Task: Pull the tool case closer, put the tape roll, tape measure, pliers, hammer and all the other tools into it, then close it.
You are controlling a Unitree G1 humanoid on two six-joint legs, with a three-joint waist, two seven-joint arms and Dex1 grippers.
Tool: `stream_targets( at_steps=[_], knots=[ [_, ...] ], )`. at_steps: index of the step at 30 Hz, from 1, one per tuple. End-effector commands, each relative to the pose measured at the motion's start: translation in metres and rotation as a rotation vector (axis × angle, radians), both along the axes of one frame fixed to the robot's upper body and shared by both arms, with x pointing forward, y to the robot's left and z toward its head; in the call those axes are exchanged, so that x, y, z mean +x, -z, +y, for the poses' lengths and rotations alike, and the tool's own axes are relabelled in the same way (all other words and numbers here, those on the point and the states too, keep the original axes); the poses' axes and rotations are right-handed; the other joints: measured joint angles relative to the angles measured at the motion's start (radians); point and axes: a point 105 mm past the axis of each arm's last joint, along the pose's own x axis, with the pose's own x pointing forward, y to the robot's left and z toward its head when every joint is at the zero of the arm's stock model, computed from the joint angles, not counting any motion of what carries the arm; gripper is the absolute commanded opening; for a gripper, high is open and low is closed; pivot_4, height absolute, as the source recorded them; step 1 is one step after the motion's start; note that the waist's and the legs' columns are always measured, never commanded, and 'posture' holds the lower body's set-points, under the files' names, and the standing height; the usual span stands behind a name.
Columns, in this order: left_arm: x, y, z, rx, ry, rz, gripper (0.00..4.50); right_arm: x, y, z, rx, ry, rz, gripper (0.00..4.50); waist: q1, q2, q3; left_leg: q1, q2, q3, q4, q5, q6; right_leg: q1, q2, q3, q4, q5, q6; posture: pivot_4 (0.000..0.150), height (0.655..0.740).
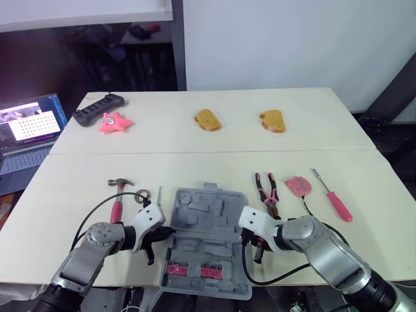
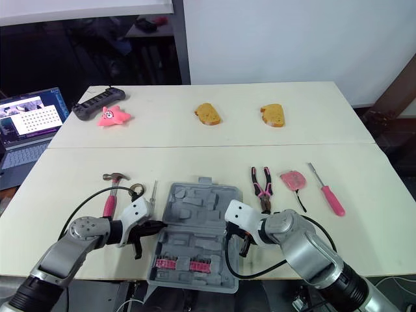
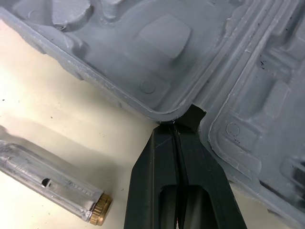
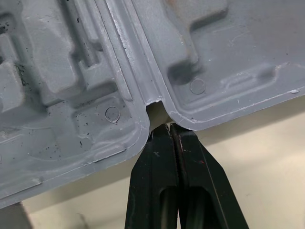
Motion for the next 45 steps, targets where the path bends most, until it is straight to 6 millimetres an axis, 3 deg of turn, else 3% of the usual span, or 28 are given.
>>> stream_targets(
  at_steps=[1, 19, 29, 38, 45],
  knots=[
    [-0.018, 0.006, -0.018, -0.058, 0.054, 0.073, 0.00, -0.009, -0.003, 0.015, 0.056, -0.038, 0.012, 0.07, 0.000, 0.000, 0.000, 0.000, 0.000, 0.000, 0.000, 0.000, 0.000, 0.000, 0.000, 0.000, 0.000, 0.000, 0.000, 0.150, 0.7219],
    [-0.028, 0.009, -0.019, -0.044, 0.108, 0.116, 0.00, -0.021, -0.001, -0.003, 0.035, 0.039, 0.034, 0.07, 0.003, 0.000, 0.000, 0.000, 0.000, 0.000, 0.000, 0.000, 0.001, 0.001, 0.000, 0.000, -0.001, 0.000, 0.001, 0.150, 0.7219],
    [-0.034, 0.010, -0.014, -0.039, 0.102, 0.133, 0.00, -0.019, 0.000, -0.003, 0.032, 0.050, 0.026, 0.07, 0.001, 0.000, 0.000, 0.000, 0.000, 0.000, 0.000, 0.000, 0.001, 0.001, 0.000, 0.000, -0.001, 0.000, 0.001, 0.150, 0.7219],
    [-0.028, 0.010, -0.007, -0.015, 0.079, 0.112, 0.00, -0.016, 0.001, -0.007, 0.022, 0.056, 0.021, 0.07, 0.001, 0.000, 0.000, 0.000, 0.000, 0.000, 0.000, 0.000, 0.001, 0.001, 0.000, 0.000, -0.001, 0.000, 0.001, 0.150, 0.7219],
    [-0.027, 0.009, 0.002, 0.010, 0.066, 0.106, 0.00, -0.008, -0.002, -0.020, 0.003, 0.091, -0.004, 0.07, 0.001, 0.000, 0.000, 0.000, 0.000, 0.000, 0.000, 0.000, 0.001, 0.001, 0.000, 0.000, -0.001, 0.000, 0.001, 0.150, 0.7219]
  ],
)
